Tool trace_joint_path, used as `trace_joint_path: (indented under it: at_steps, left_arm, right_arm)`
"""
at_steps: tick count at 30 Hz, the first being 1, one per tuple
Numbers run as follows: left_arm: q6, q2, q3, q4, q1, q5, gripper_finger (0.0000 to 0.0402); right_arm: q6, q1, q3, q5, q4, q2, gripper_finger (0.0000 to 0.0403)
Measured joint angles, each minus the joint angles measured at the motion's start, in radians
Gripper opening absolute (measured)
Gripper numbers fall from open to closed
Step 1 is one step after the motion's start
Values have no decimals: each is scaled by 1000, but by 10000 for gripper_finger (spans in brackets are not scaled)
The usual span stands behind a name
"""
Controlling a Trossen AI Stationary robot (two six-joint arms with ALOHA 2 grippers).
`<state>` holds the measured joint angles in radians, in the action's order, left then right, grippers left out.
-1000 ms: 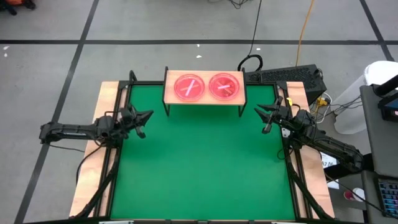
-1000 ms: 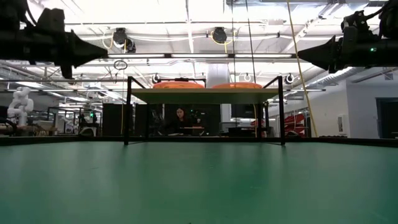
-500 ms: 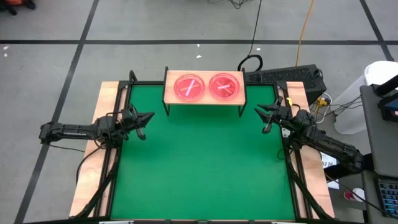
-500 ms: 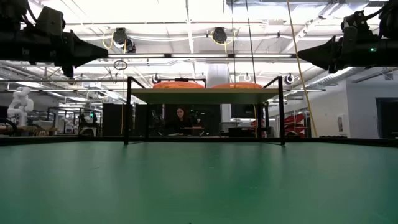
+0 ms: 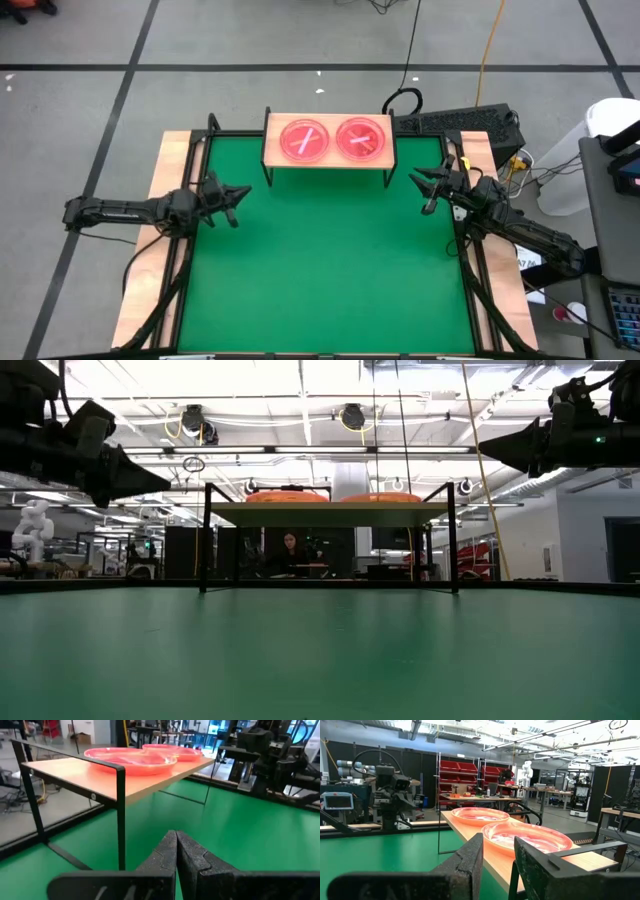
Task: Place and stack plates onto a shelf
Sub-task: Return to Home Position
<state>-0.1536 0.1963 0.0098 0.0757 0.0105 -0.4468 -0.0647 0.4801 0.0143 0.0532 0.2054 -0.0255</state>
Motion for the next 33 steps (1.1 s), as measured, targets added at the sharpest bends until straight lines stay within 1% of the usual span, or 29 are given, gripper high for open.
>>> trace_joint_path:
  at_steps: [5, 8, 12, 15, 16, 33]
  left_arm:
    - [-17, 7, 1, -7, 0, 1, 1]
    - [26, 7, 1, -2, 0, 13, 1]
    - [81, 6, 1, 3, -1, 112, 1]
    - [90, 6, 1, 9, -1, 208, 1]
    - [89, 6, 1, 10, -1, 226, 1]
    - [70, 6, 1, 10, -1, 230, 1]
  right_arm:
    - [0, 0, 0, 0, 0, 0, 93]
    - [0, 0, 0, 0, 0, 0, 93]
    - [0, 0, 0, 0, 0, 0, 93]
    - [0, 0, 0, 0, 0, 0, 93]
    - [0, 0, 0, 0, 0, 0, 93]
    - [0, 0, 0, 0, 0, 0, 93]
